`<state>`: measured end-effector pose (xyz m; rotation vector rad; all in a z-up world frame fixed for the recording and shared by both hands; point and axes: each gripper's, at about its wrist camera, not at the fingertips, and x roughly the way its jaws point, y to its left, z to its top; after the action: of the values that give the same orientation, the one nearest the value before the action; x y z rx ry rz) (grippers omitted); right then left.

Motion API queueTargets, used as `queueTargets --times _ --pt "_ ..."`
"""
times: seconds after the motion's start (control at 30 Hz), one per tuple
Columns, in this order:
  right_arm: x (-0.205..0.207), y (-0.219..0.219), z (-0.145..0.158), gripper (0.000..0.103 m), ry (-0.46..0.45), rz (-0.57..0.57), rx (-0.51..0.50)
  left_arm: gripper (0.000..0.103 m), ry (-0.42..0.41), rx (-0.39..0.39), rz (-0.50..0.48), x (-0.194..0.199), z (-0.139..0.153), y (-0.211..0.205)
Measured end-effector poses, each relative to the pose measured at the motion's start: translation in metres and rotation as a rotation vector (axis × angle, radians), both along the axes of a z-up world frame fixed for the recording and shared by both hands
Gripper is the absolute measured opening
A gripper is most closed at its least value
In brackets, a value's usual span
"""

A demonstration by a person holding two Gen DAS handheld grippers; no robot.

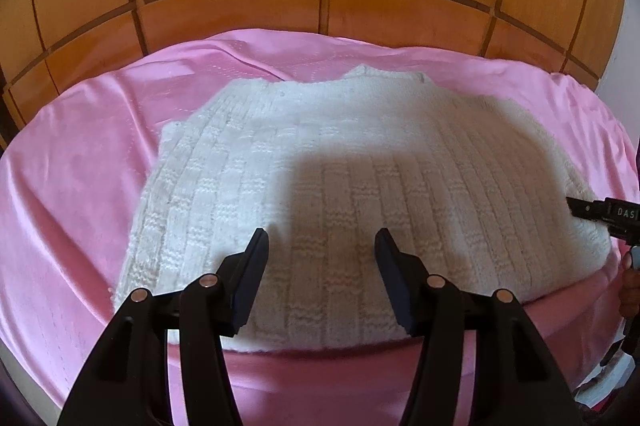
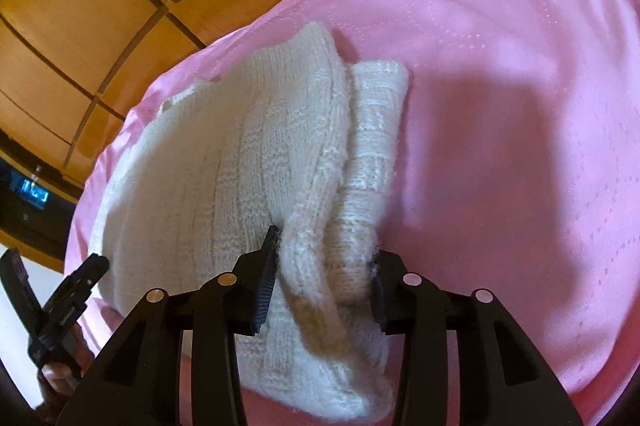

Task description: Fold small clothes

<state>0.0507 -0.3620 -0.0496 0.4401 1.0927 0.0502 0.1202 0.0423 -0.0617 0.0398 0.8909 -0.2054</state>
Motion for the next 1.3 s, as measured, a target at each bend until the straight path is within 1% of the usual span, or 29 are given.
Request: queueTargets --times 0.07,0.1,0.13,0.2,0.3,0.4,0.57,0.77,0.9,1.0,1.07,1.13,1.17,1.2,1.27,1.3 --pt "0.0 0.003 0.002 0.035 0.009 0.002 -0.021 0.055 -0.003 -0.008 0.011 0.0 0.001 0.005" --pt "0.0 0.004 0.005 0.029 0.007 0.009 -0.03 0.055 -0.005 -0.014 0.016 -0.001 0.002 0.007" --pt "0.0 0.009 0.009 0.026 0.004 0.014 -0.048 0.055 -0.009 -0.019 0.022 -0.001 0.003 0.01" --pt "0.0 0.015 0.017 0.024 -0.005 0.026 -0.085 0.055 -0.009 -0.019 0.033 -0.001 0.003 0.015" --pt "0.0 0.026 0.029 0.024 -0.018 0.043 -0.126 0.055 -0.006 -0.027 0.051 -0.002 0.003 0.022" --pt "0.001 0.031 0.038 0.024 -0.022 0.041 -0.146 0.055 -0.001 -0.038 0.071 -0.002 0.002 0.03" --pt "0.0 0.043 0.058 0.023 -0.054 0.062 -0.148 0.055 -0.007 -0.053 0.091 -0.003 0.004 0.04" --pt "0.007 0.081 0.086 0.021 -0.103 0.143 -0.165 0.055 -0.007 -0.072 0.114 -0.004 0.004 0.051" --pt "0.017 0.107 0.094 0.02 -0.11 0.182 -0.177 0.055 0.001 -0.09 0.122 -0.004 0.004 0.058" --pt "0.029 0.132 0.102 0.02 -0.113 0.212 -0.163 0.053 0.016 -0.125 0.116 -0.002 0.005 0.069" --pt "0.034 0.148 0.107 0.019 -0.119 0.234 -0.155 0.051 0.028 -0.166 0.122 -0.001 0.005 0.082" --pt "0.045 0.173 0.113 0.019 -0.135 0.275 -0.148 0.043 0.045 -0.21 0.133 0.002 0.006 0.098" --pt "0.05 0.191 0.115 0.019 -0.142 0.307 -0.146 0.042 0.051 -0.228 0.136 0.002 0.006 0.104" --pt "0.054 0.204 0.115 0.018 -0.144 0.327 -0.145 0.042 0.058 -0.253 0.142 0.003 0.006 0.113" --pt "0.063 0.231 0.111 0.018 -0.143 0.372 -0.147 0.038 0.071 -0.3 0.149 0.003 0.004 0.129" --pt "0.068 0.249 0.105 0.018 -0.133 0.396 -0.146 0.038 0.076 -0.321 0.157 0.004 0.003 0.136"
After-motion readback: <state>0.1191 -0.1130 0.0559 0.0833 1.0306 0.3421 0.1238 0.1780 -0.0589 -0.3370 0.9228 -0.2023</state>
